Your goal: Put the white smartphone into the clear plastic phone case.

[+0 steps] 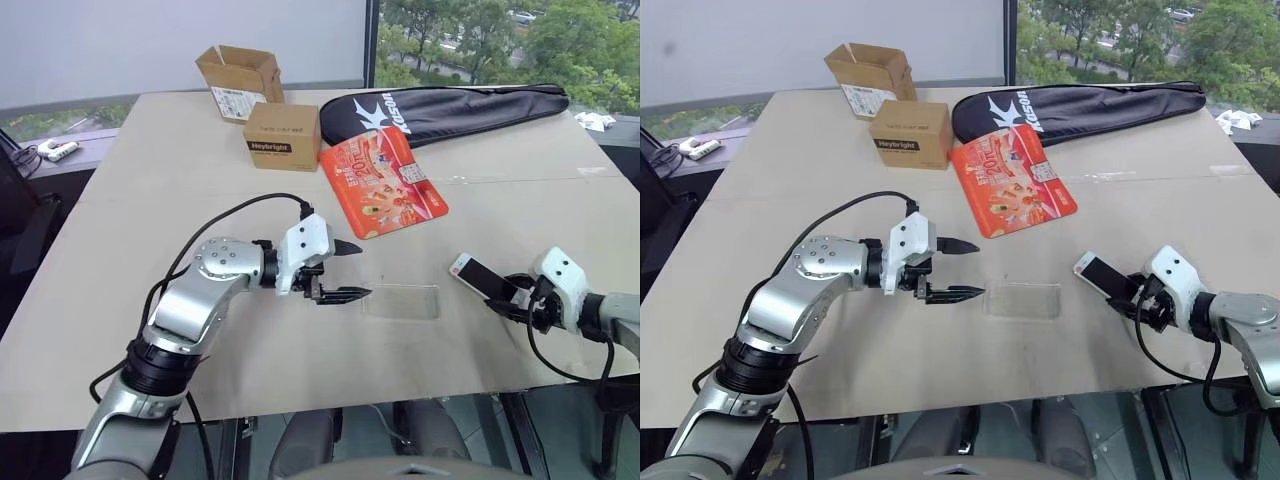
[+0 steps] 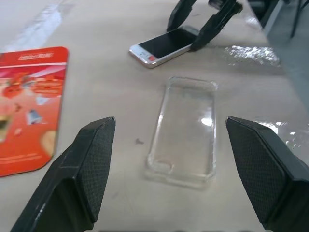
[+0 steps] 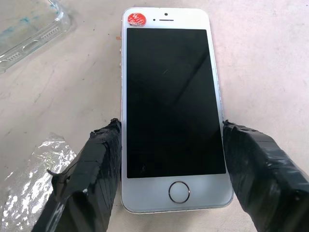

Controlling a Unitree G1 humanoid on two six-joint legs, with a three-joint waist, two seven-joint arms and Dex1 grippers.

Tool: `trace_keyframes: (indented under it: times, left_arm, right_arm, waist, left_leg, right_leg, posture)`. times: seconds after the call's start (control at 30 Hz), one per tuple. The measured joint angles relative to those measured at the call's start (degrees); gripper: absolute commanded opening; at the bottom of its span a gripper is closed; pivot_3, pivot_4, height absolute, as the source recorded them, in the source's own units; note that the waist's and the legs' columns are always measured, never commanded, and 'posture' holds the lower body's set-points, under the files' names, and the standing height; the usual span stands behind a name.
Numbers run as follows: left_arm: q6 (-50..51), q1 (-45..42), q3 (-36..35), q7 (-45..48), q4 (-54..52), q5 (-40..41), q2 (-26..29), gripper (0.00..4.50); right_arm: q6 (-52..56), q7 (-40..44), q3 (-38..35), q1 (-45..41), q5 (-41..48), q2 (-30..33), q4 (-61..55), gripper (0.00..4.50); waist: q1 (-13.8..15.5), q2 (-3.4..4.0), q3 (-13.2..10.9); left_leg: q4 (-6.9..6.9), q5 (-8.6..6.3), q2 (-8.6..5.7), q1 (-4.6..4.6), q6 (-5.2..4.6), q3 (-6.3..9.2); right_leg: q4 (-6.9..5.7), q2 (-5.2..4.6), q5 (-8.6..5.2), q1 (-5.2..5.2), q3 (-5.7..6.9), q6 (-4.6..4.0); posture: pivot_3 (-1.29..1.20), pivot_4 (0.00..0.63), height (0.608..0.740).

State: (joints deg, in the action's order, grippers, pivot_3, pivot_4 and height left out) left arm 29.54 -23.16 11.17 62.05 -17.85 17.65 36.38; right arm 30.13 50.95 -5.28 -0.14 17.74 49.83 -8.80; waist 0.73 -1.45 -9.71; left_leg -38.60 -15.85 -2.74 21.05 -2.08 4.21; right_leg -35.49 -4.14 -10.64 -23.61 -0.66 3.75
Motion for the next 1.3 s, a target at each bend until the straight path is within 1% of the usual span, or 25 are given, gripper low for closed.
trace_keyframes:
  times: [0.1,0.23,0.33,0.4,0.57,0.63,0.67,0.7,0.77,0.87,1.1,1.17,1.3]
  left_arm:
    - [-0.61,2.00,0.02,0.00,-0.01,0.00,0.68,3.79]
    - [-2.74,2.17,-0.28,-0.01,1.11,-0.19,1.47,3.79]
    - [-5.09,2.05,-0.40,-0.36,3.37,-0.91,1.42,3.79]
    - [-6.21,1.21,-0.29,-0.68,5.54,-1.39,0.58,3.79]
    - [-5.73,0.46,-0.35,-0.51,5.97,0.17,-0.67,3.79]
    - [-4.93,0.39,-0.32,-0.46,6.04,0.70,-1.03,3.26]
    - [-4.63,0.35,-0.32,-0.48,6.05,0.96,-1.25,2.96]
    - [-3.96,0.22,-0.34,-0.49,6.01,1.98,-2.06,2.54]
    - [-2.81,0.18,0.00,-0.48,5.40,3.00,-2.79,1.50]
    - [-1.85,0.18,0.71,-0.67,4.79,3.38,-3.62,0.08]
    - [-1.95,-1.49,5.74,-1.29,4.93,2.52,-8.77,0.03]
    - [-2.02,-3.54,6.98,-1.21,5.01,1.56,-8.86,0.03]
    - [-2.32,-4.14,8.40,-0.96,6.18,0.30,-8.90,0.03]
  right_arm:
    - [-0.39,0.40,-0.11,-0.89,0.14,-0.28,0.35,2.77]
    - [-0.84,1.75,0.50,-2.22,0.19,-0.17,0.48,2.77]
    - [-0.41,4.46,3.66,-5.11,0.18,0.62,-1.24,2.77]
    - [0.66,6.57,5.95,-8.47,0.77,1.06,-4.55,2.77]
    - [-0.92,9.99,8.88,-12.82,-1.24,5.09,-8.82,2.77]
    - [-0.97,11.60,10.88,-14.39,-1.49,5.44,-10.21,2.77]
    - [-0.97,12.04,11.45,-14.79,-1.54,5.53,-10.73,2.77]
    - [-1.07,12.86,12.34,-15.51,-1.85,6.03,-11.58,2.77]
    - [-1.75,13.97,13.56,-16.48,-3.00,7.43,-12.26,2.77]
    - [-2.80,15.04,14.71,-16.60,-4.71,8.28,-12.45,2.77]
    - [-4.16,16.12,18.08,-17.59,-7.49,8.14,-13.33,2.77]
    - [-4.33,16.20,19.34,-18.71,-8.95,7.98,-13.31,2.77]
    - [-4.16,16.12,21.31,-20.37,-10.67,6.67,-13.29,2.77]
  waist:
    - [-0.03,-0.01,-0.01]
    - [-0.15,0.02,-0.03]
    - [-0.57,0.26,-0.21]
    - [-0.76,0.47,-0.36]
    - [-0.46,0.50,-0.37]
    - [-0.38,0.50,-0.37]
    - [-0.33,0.50,-0.37]
    - [-0.21,0.50,-0.37]
    - [-0.07,0.50,-0.37]
    - [0.07,0.50,-0.37]
    - [-0.01,0.49,-0.38]
    - [-0.08,0.49,-0.38]
    - [-0.16,0.49,-0.37]
  left_leg:
    - [0.02,0.00,0.02,0.00,0.00,0.00]
    - [0.03,0.00,0.03,-0.01,0.00,-0.05]
    - [0.09,0.00,0.04,0.00,0.00,-0.09]
    - [0.13,0.00,0.04,0.06,0.00,-0.09]
    - [0.14,0.01,0.02,0.47,0.02,0.04]
    - [0.13,0.15,-0.01,0.91,0.26,0.02]
    - [0.13,0.16,-0.01,0.96,0.28,0.02]
    - [0.13,0.17,-0.01,0.98,0.29,0.01]
    - [0.14,0.16,-0.01,1.00,0.29,0.01]
    - [0.14,0.14,-0.02,0.99,0.24,0.00]
    - [0.10,0.13,-0.04,0.96,0.23,-0.05]
    - [0.11,0.13,-0.03,0.91,0.23,-0.07]
    - [0.11,0.15,-0.02,0.91,0.25,-0.09]
  right_leg:
    - [0.00,0.01,0.00,-0.02,0.01,0.00]
    - [-0.01,0.01,0.00,-0.04,-0.03,0.00]
    - [-0.02,0.01,0.01,-0.10,-0.05,0.02]
    - [-0.03,0.01,0.10,-0.18,-0.05,0.15]
    - [0.08,0.00,0.24,-0.51,0.08,0.05]
    - [0.05,0.00,0.26,-0.96,0.03,0.03]
    - [0.04,-0.01,0.26,-1.04,0.03,0.03]
    - [0.03,-0.01,0.26,-1.07,0.03,0.03]
    - [0.04,-0.01,0.26,-1.07,0.04,0.03]
    - [0.05,-0.01,0.26,-1.07,0.03,0.03]
    - [-0.03,-0.01,0.27,-1.06,-0.02,0.02]
    - [-0.09,0.01,0.26,-1.06,-0.04,0.02]
    - [-0.10,0.01,0.26,-1.07,-0.05,0.02]
  posture:
    - [0.00,0.150,0.740]
    - [0.00,0.150,0.740]
    - [0.00,0.150,0.740]
    - [0.00,0.150,0.740]
    - [0.00,0.150,0.740]
    - [0.00,0.150,0.740]
    - [0.00,0.150,0.740]
    - [0.00,0.150,0.740]
    - [0.00,0.150,0.740]
    - [0.00,0.150,0.740]
    - [0.00,0.150,0.740]
    - [0.00,0.150,0.740]
    - [0.00,0.150,0.740]
